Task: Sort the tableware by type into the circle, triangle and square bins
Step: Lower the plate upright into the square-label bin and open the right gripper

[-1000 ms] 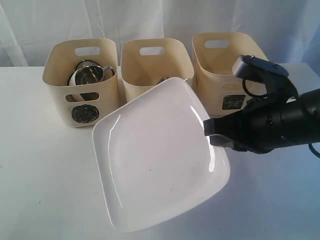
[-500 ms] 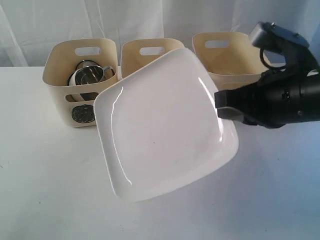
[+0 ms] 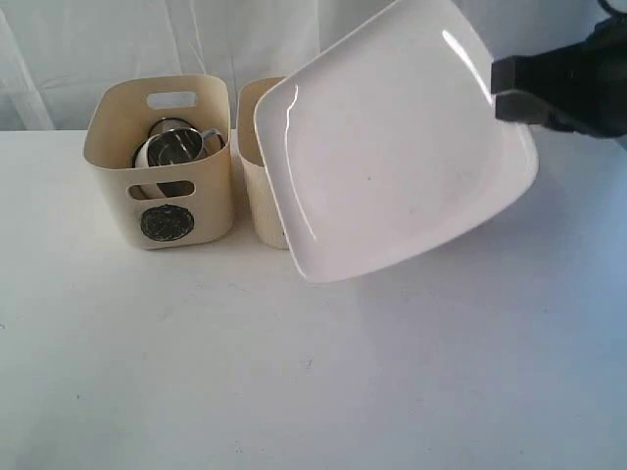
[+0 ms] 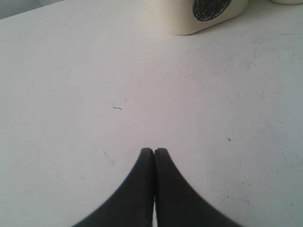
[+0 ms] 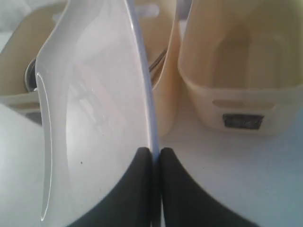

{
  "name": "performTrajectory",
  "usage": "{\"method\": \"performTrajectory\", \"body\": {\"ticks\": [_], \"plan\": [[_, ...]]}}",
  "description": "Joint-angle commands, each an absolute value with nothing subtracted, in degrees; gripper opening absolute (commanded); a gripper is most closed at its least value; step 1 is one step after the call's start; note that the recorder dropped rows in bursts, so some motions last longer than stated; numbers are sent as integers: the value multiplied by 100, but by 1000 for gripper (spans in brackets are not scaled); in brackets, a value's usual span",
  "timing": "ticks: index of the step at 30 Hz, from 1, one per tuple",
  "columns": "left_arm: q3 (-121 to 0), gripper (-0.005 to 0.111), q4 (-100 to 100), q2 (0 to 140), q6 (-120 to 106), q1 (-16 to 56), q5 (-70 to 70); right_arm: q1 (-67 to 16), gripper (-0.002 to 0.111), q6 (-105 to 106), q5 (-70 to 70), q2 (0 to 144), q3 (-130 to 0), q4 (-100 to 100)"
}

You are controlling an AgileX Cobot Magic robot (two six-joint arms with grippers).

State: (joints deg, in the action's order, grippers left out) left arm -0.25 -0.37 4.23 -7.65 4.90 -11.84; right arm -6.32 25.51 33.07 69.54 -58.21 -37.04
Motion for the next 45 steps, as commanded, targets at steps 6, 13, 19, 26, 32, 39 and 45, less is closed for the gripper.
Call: {"method": "performTrajectory", "body": {"ticks": [6,13,19,26,32,39,45], "plan": [[0,0,-52,395,-755,473,-1219,-55,0,2679,3287,7931,-7150,-3748],[0,0,-52,395,-755,473,-1219,330,0,2677,3708,8873,-8479,-3748],[0,0,-52,395,-755,473,-1230,662,0,2677,3843,9515,-9478,-3748],[0,0,-52,395,-755,473,-1230,1038,0,2677,3942,10123,-10489,-3748],[0,0,-52,395,-755,473,-1242,1110,0,2701,3555,10715,-10970,-3748],[0,0,-52,395,-755,473,-1242,1088,0,3396,3538,11222,-11019,-3748],[0,0,-52,395,-755,473,-1242,1074,0,4040,3748,11272,-11019,-3748]]}}
